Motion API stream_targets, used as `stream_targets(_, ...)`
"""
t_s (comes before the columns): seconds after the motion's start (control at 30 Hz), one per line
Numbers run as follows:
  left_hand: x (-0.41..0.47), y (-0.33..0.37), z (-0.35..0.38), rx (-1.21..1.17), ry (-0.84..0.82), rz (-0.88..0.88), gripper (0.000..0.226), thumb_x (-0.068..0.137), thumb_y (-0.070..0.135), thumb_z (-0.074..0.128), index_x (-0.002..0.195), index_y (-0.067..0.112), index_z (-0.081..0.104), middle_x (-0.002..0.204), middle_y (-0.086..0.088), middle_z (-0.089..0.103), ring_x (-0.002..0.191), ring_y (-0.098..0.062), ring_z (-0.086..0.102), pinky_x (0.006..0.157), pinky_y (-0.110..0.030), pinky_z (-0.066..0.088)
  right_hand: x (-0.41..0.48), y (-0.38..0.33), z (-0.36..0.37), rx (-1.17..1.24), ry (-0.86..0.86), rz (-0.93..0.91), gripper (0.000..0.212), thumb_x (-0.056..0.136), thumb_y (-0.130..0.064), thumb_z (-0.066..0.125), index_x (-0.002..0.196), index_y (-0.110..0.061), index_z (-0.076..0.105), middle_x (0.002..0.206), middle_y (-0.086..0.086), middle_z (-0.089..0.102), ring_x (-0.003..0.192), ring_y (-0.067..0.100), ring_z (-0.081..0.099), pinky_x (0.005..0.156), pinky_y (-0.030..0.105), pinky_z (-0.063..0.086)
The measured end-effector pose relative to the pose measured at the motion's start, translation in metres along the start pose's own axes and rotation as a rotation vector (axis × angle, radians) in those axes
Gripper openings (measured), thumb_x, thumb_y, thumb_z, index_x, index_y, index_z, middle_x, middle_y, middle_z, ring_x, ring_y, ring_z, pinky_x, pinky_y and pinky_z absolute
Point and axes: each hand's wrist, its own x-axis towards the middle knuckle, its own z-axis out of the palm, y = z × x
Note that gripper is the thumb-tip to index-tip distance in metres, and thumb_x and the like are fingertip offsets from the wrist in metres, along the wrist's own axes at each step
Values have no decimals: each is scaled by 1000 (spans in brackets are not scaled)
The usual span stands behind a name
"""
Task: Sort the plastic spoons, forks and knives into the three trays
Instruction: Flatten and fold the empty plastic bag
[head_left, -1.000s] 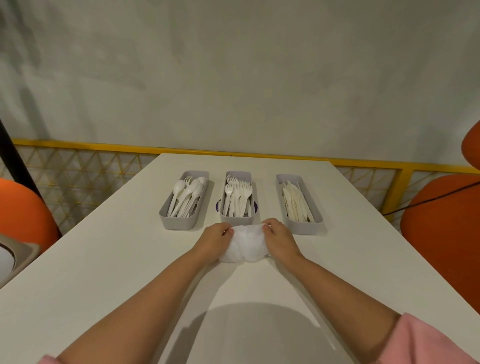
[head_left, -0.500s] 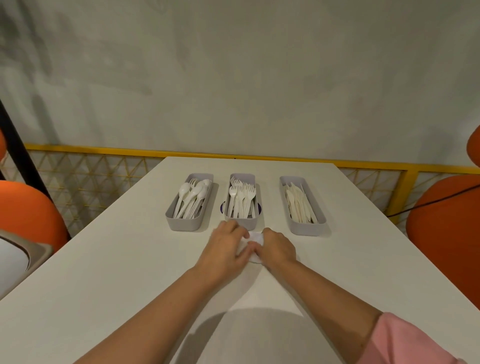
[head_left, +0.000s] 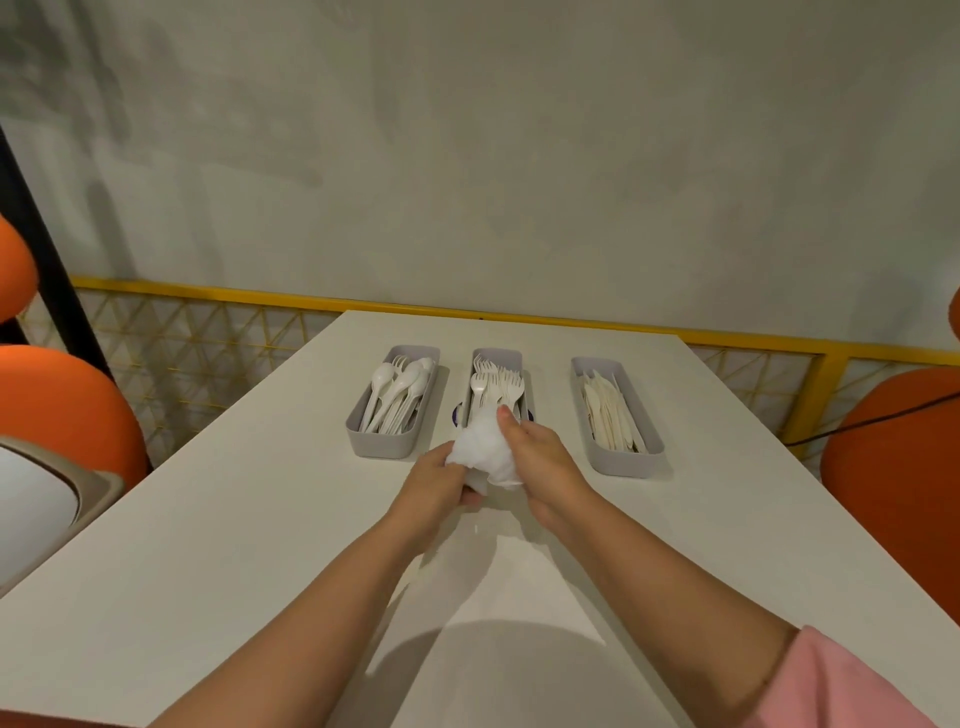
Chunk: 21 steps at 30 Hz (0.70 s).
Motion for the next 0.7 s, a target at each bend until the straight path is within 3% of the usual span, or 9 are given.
stream_targets(0.1, 0, 10, -4, -249, -88, 21, 36, 92, -5, 34, 107, 9, 65, 100, -8, 72, 93, -19, 69, 82, -24, 56, 5, -5, 9, -81, 26, -20, 36, 94, -47, 45, 108, -17, 58, 109, 6, 65, 103, 25, 63, 93, 37, 51)
stream_targets(0.17, 5, 15, -8, -399, -142, 51, 34, 96, -1, 36, 118, 5, 60, 114, -13, 68, 107, -22, 65, 90, -27, 54, 12, -7, 17, -145, 57, -47, 45, 92, -53, 43, 118, -17, 54, 116, 5, 61, 107, 25, 60, 97, 40, 49)
stream_targets(0.27, 12, 19, -18, -543, -164, 41, 35, 97, 0, 33, 123, 2, 56, 118, -16, 66, 106, -23, 66, 90, -28, 55, 21, -14, 30, -230, 42, -40, 60, 90, -61, 37, 135, -21, 43, 128, 2, 53, 118, 25, 53, 101, 41, 45)
stream_targets(0.33, 17, 20, -29, -577, -186, 18, 37, 94, -4, 30, 120, -1, 56, 118, -20, 64, 99, -25, 67, 82, -30, 58, 28, -20, 38, -241, -13, -16, 62, 90, -62, 37, 136, -21, 45, 130, 5, 56, 115, 26, 56, 89, 36, 51)
stream_targets(0.4, 21, 22, -44, -596, -233, -18, 45, 84, -11, 26, 114, -2, 59, 116, -21, 64, 94, -27, 66, 80, -33, 57, 34, -28, 47, -244, -36, -14, 54, 92, -55, 41, 128, -17, 52, 120, 9, 62, 105, 27, 62, 72, 30, 51)
stream_targets(0.5, 30, 28, -68, -550, -307, -79, 45, 71, 1, 40, 110, 4, 61, 108, -18, 63, 91, -29, 60, 86, -37, 47, 46, -34, 58, -278, -18, -66, 47, 94, -47, 44, 120, -10, 58, 115, 13, 64, 102, 30, 62, 66, 29, 51)
stream_targets(0.57, 39, 35, -82, -461, -266, -91, 36, 75, 21, 55, 109, 10, 62, 101, -13, 62, 84, -25, 56, 79, -35, 44, 57, -37, 68, -339, -5, -119, 46, 95, -44, 45, 113, -6, 62, 112, 15, 65, 101, 31, 62, 73, 34, 52)
stream_targets(0.63, 52, 38, -93, -301, -170, -107, 36, 88, 41, 51, 112, 17, 64, 99, -7, 67, 84, -20, 58, 78, -32, 45, 68, -42, 80, -371, -5, -161, 44, 95, -42, 46, 111, -5, 62, 110, 15, 65, 99, 30, 62, 85, 39, 52)
stream_targets(0.7, 64, 42, -104, -196, -94, -100, 39, 91, 42, 51, 115, 14, 65, 104, -10, 68, 91, -22, 58, 77, -30, 44, 79, -50, 93, -395, -35, -212, 41, 94, -39, 48, 112, -5, 60, 110, 15, 64, 95, 26, 60, 85, 37, 50)
